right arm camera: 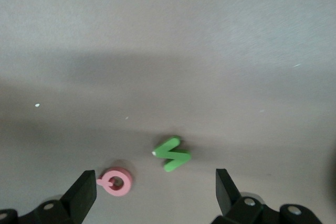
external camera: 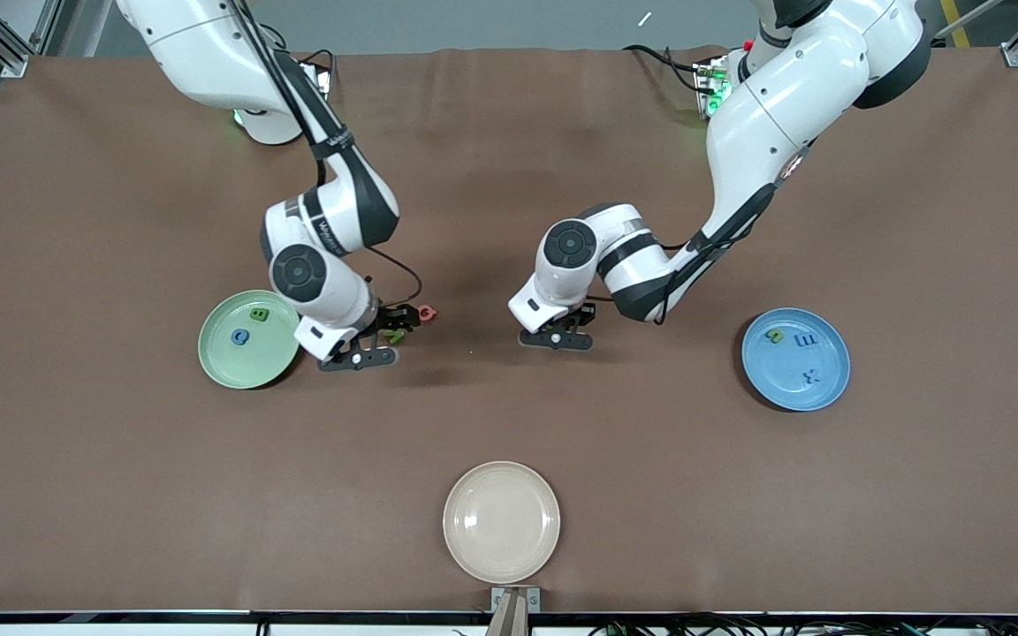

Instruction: Sort upper and lower case letters into plates

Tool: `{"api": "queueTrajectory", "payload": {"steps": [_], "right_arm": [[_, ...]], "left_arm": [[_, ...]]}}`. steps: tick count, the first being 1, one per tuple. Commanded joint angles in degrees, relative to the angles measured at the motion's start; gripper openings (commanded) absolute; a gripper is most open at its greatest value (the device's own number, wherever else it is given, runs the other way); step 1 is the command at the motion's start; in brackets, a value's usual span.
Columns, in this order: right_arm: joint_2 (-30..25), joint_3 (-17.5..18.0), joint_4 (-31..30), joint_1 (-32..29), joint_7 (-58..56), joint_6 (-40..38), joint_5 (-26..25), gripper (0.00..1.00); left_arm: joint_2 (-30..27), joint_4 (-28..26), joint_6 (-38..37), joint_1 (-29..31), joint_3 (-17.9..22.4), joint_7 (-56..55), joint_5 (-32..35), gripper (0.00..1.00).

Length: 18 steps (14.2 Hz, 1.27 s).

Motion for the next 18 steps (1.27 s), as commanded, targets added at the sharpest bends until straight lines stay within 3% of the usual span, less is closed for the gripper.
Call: {"api": "queueTrajectory", "payload": {"steps": [1,3,6,11,15,18], "right_arm": [[0.1,-0.2,-3.9,1.0,0.8,5.9,0.6,1.0],[0.6,-0.2,-5.1,1.2,-0.1,8.3,0.2,0.98],[0.7,-0.3,-5.0,1.0,-2.1,8.4,0.1,0.81],[2.0,-0.4,-5.1,0.6,-2.3,9.7,-2.4,0.78],[3.1,-0.4,-5.1,0.4,-2.3,10.8,-4.0,0.69],[3.1,-0.4,-5.8,0.5,-2.2,10.8,-4.1,0.63]], "left_arm": [[0.2,1.0,0.3,-1.1,0.8,-0.3,-0.6,0.41],[0.2,0.9,0.3,-1.1,0.9,-0.3,-0.6,0.35],[0.2,0.5,0.1,-1.1,1.3,-0.3,-0.6,0.28],[0.0,0.3,-0.2,-1.2,1.8,-2.9,-0.5,0.09],[-1.7,0.3,-1.7,0.2,1.7,-2.9,-0.3,0.05],[-6.0,0.0,-4.5,3.9,0.5,-2.4,-0.4,0.03]]}}
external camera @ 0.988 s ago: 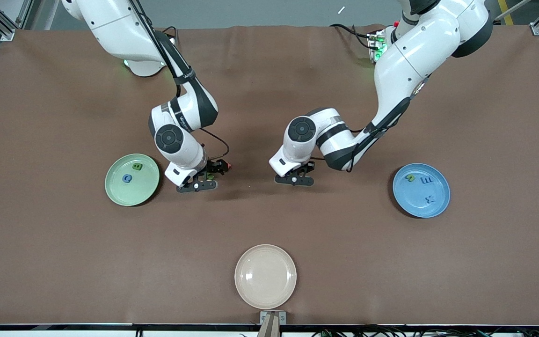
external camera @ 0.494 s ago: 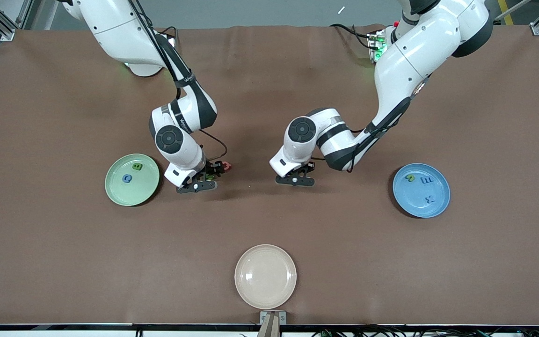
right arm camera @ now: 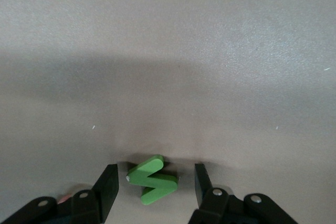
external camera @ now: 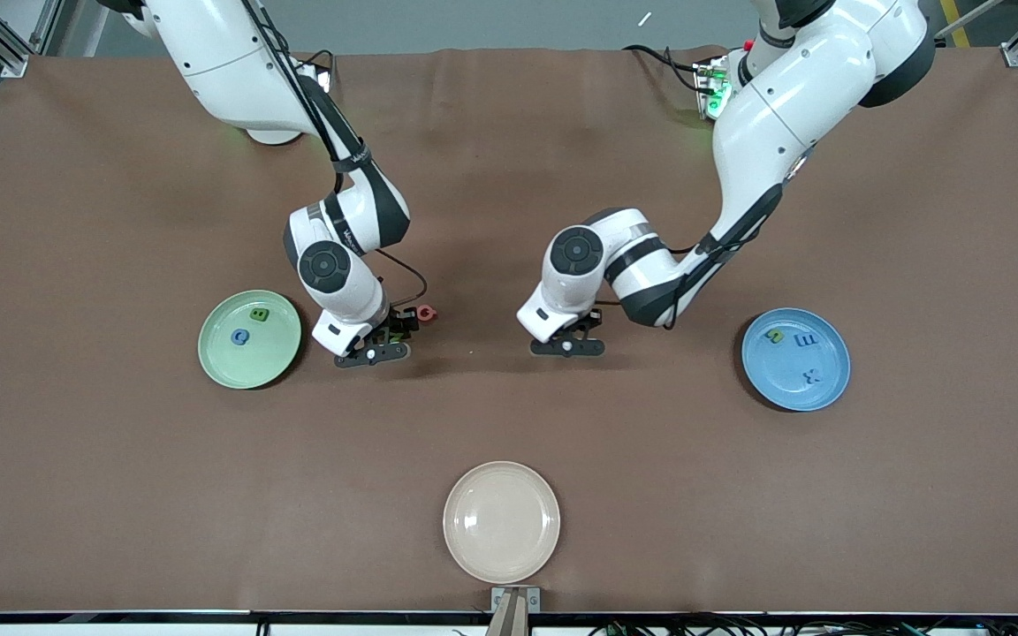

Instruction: Sort upper and lower case letters into plates

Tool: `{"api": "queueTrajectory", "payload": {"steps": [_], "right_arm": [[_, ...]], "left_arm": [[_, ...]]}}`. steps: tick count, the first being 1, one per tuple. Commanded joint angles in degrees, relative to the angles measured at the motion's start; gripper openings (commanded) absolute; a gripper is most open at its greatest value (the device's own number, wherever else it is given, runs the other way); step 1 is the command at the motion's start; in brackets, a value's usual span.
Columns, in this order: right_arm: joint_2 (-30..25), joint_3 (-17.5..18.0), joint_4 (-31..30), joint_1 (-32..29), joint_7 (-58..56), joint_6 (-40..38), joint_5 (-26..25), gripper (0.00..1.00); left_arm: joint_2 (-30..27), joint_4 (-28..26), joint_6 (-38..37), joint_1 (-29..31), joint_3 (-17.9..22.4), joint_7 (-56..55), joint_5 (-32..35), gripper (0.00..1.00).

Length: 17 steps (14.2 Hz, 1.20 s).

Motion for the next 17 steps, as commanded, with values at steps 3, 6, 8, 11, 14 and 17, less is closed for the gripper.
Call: {"api": "queueTrajectory", "payload": {"steps": [3,6,8,11,14,17], "right_arm": [[-0.9,0.3,-2.4,-0.3,-0.1,0.8,-1.2,0.51],[-0.9,0.3,-2.5,-0.3,-0.2,0.8,-1.2,0.21],[-1.2,0.3,-2.5,-0.6,0.3,0.3,-1.2,0.0],[-3.3,0.3,-2.4,-2.0,-0.5,-0.8,-1.2,0.0],[-8.1,0.3,-0.3,-9.5,-12.2,-13.9,-1.0,0.0],[-9.3,0.2,-0.7,-15.6,-22.9,-16.6,-1.1,0.0]], "left_arm": [[-6.6,-1.2,-8.9,10.5,-5.8,3.7,-0.4,0.03],[-8.7,-4.8,-13.4,24.4,-14.1,8.8,-0.4,0.03],[-9.3,-7.7,-13.5,32.0,-17.5,11.9,0.7,0.03],[-10.7,-11.3,-13.5,39.8,-18.9,15.7,3.9,0.03],[-11.0,-12.4,-13.1,45.8,-19.4,21.0,5.8,0.03],[-10.2,-14.2,-10.7,51.0,-19.4,25.7,8.3,0.03]]}}
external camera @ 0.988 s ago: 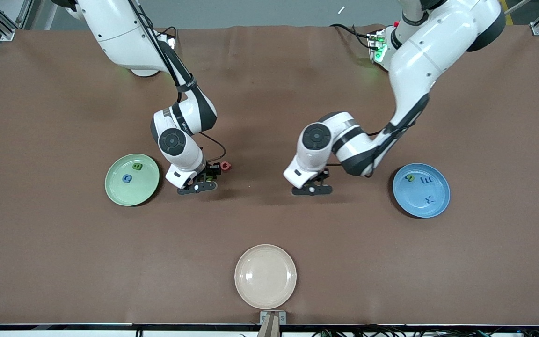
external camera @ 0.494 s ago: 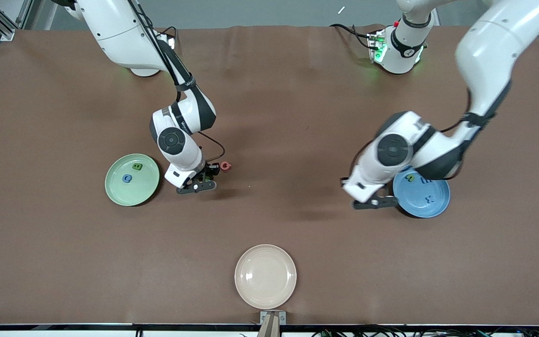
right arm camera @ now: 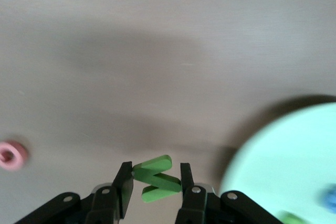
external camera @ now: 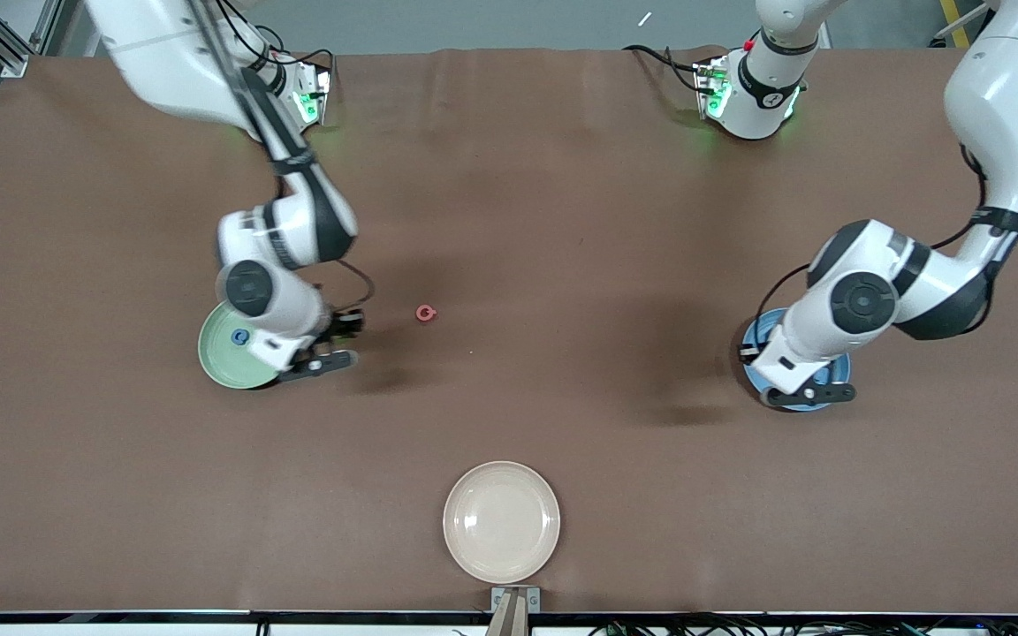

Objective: Sort upper and lower case letters into plates
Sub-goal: 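Release the N on the green plate while the left gripper releases p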

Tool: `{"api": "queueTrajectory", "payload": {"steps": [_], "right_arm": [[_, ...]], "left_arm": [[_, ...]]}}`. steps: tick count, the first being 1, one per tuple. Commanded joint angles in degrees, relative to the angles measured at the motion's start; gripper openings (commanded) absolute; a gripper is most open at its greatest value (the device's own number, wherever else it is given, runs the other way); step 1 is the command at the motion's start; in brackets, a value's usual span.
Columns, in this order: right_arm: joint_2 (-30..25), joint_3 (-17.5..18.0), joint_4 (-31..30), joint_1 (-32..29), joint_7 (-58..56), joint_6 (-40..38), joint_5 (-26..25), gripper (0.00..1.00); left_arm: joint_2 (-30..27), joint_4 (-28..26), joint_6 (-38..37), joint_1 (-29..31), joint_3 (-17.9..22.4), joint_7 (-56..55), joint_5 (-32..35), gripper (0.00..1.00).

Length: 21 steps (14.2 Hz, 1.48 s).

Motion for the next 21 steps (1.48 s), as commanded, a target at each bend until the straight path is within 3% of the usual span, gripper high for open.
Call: {"api": "queueTrajectory", "payload": {"steps": [1,7,10,11,12,13,17,21], "right_arm": [[-1.5,1.1,-2.4,-6.6,-8.7,-0.3,-0.4,0.0],[2.5,1.2,-3.9,-12.7,-11.3,1.4,-0.4,0.0],[2.6,1.3,-6.0,-12.5,-11.2,3.2,-0.3,0.02],[2.6,1.4,-6.1,-12.5,-11.2,2.9,-0.2,0.17],[2.3,1.4,-6.0,-12.5,-11.2,2.5,-0.2,0.89],[1.9,1.5,-5.7,-12.6,-11.1,1.3,-0.1,1.0],[-0.3,1.7,0.9,-10.2,-5.9,-10.8,1.9,1.0],[-0.9,1.6,1.1,0.4,16.0,-6.9,3.4,1.0]], "left_arm": [[-1.2,-3.8,4.2,5.0,-0.6,3.6,2.5,0.03],[2.4,-3.9,12.2,7.7,3.9,11.7,4.4,0.03],[3.7,-3.7,13.1,7.6,5.1,14.0,4.4,0.03],[3.9,-3.7,13.1,7.5,5.3,14.1,4.5,0.03],[4.2,-3.8,13.1,7.3,5.9,14.1,4.5,0.03],[4.2,-3.8,13.1,7.3,6.3,14.1,4.7,0.04],[4.2,-4.0,13.1,7.3,6.3,14.1,5.0,0.05],[4.6,-4.3,13.1,7.3,7.0,14.1,6.1,0.08]]}}
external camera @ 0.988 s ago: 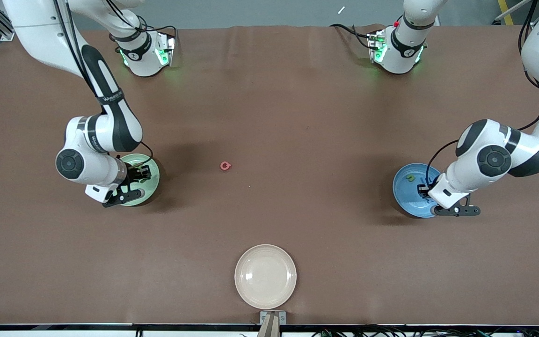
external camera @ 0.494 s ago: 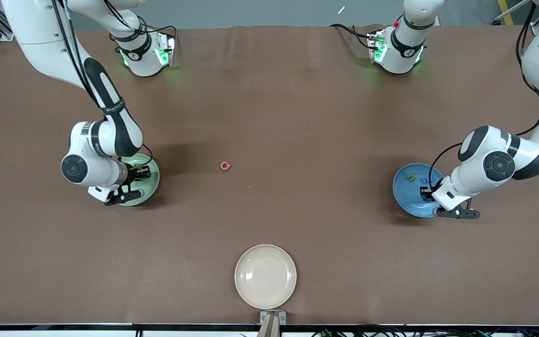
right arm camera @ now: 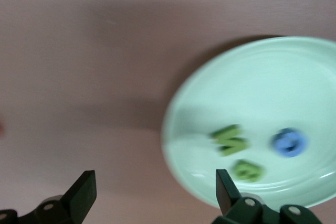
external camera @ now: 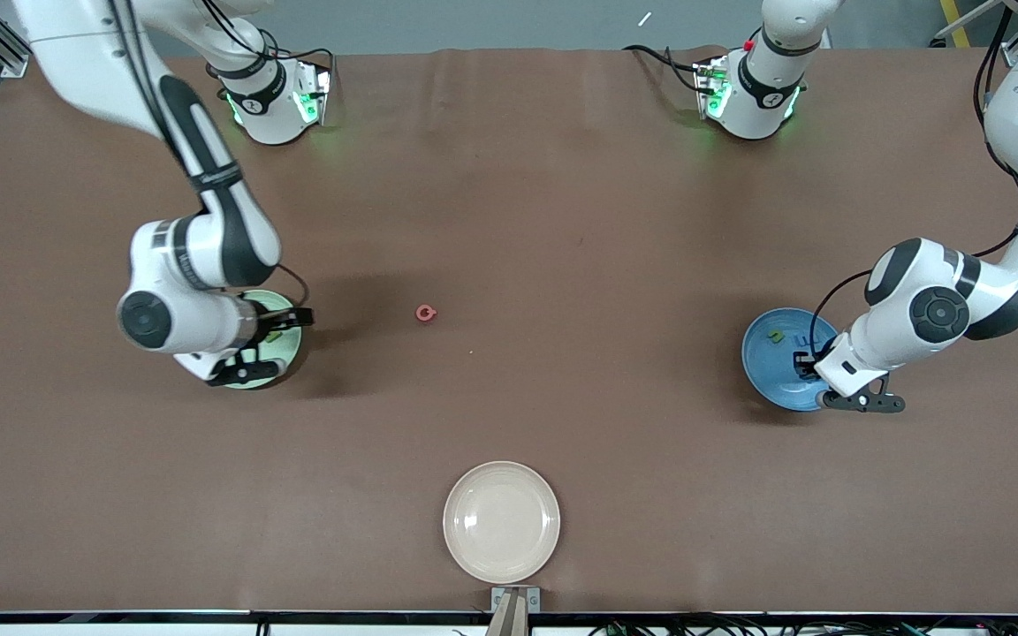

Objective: Sort upper and lower case letters into plates
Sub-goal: 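Release the N on the green plate while the left gripper releases p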

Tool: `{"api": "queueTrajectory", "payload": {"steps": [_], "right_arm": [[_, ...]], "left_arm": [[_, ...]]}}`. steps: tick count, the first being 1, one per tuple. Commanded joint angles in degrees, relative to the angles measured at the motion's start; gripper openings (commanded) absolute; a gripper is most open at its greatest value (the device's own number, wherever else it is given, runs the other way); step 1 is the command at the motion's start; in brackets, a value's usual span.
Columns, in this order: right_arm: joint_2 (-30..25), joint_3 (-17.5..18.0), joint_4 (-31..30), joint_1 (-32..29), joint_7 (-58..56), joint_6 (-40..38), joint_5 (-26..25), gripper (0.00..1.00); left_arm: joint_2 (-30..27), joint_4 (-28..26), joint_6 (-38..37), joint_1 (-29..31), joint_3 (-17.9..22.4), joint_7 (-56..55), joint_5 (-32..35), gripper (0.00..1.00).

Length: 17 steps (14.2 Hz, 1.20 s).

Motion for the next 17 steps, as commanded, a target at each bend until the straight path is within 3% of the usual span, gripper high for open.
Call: {"api": "queueTrajectory", "payload": {"steps": [1,3,4,5,7,11,13,15,17], "right_arm": [[-0.4,-0.3,-1.0,7.8,13.7,4.1,0.9,1.0],[0.1,-0.3,-1.0,12.9,23.3,9.0,0.9,1.0],[0.5,-0.3,-1.0,14.8,26.8,10.7,0.9,1.0],[0.8,-0.3,-1.1,16.2,28.1,12.0,0.9,1.0],[1.3,-0.4,-1.7,18.7,28.7,14.3,0.9,1.0],[2.7,-0.4,-4.9,22.3,31.8,20.6,0.8,0.99],[3.9,-0.5,-5.0,24.0,34.0,21.4,0.6,0.98],[4.2,-0.5,-5.0,24.4,34.0,22.4,0.4,0.83],[5.0,-0.6,-5.0,25.4,34.0,23.0,0.1,0.74]], "left_arm": [[0.5,-0.4,0.7,0.0,0.8,0.2,2.8,0.08],[0.6,-0.4,0.7,0.0,0.8,0.3,2.9,0.12],[0.6,-0.4,0.8,0.1,0.8,0.4,2.9,0.21],[0.4,-0.4,0.8,0.1,0.8,0.4,2.9,0.39],[-0.3,-0.3,0.7,0.3,0.7,0.8,2.9,0.96],[-2.4,-0.3,-0.5,2.2,-2.5,0.6,2.1,1.0],[-2.3,-0.1,-5.3,7.1,-8.9,0.7,2.1,1.0],[-2.3,0.2,-10.6,12.3,-16.0,0.8,2.0,1.0],[-2.2,0.2,-12.0,15.3,-19.3,1.0,0.9,1.0]]}}
